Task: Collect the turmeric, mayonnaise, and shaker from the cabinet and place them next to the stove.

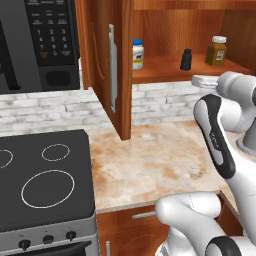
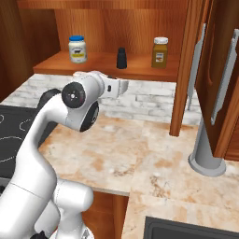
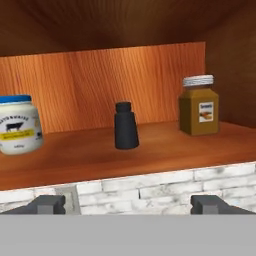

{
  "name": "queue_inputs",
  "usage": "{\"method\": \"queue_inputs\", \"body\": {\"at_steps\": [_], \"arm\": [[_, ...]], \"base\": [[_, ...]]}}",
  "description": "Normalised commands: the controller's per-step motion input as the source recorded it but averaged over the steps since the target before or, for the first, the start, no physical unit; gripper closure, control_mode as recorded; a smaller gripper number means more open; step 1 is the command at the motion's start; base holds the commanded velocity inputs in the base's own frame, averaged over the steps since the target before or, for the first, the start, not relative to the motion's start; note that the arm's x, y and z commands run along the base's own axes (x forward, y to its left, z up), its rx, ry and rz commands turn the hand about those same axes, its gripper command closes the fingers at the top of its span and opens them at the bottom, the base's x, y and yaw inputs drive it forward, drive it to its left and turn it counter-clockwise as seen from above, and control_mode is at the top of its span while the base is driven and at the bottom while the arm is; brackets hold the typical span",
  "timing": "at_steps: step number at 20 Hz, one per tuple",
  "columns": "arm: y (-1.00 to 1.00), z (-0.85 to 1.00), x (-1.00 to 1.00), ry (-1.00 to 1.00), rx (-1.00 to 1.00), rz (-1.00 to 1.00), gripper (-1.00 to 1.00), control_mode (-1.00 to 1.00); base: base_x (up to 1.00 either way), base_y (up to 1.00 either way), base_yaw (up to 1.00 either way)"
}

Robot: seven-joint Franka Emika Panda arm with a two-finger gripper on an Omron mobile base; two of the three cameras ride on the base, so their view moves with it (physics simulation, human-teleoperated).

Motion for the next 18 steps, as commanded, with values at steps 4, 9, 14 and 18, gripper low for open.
{"method": "queue_inputs", "body": {"at_steps": [4,9,14,18], "arm": [[0.00,0.17,0.33,0.00,0.00,0.00,-1.00,-1.00],[0.00,0.06,0.49,0.00,0.00,0.00,-1.00,-1.00],[0.00,0.01,0.58,0.07,0.00,0.02,-1.00,-1.00],[-0.04,0.11,0.50,0.01,0.00,0.05,-1.00,-1.00]], "base": [[0.00,0.00,0.00],[0.00,0.00,0.00],[0.00,0.00,0.00],[0.00,0.00,0.00]]}}
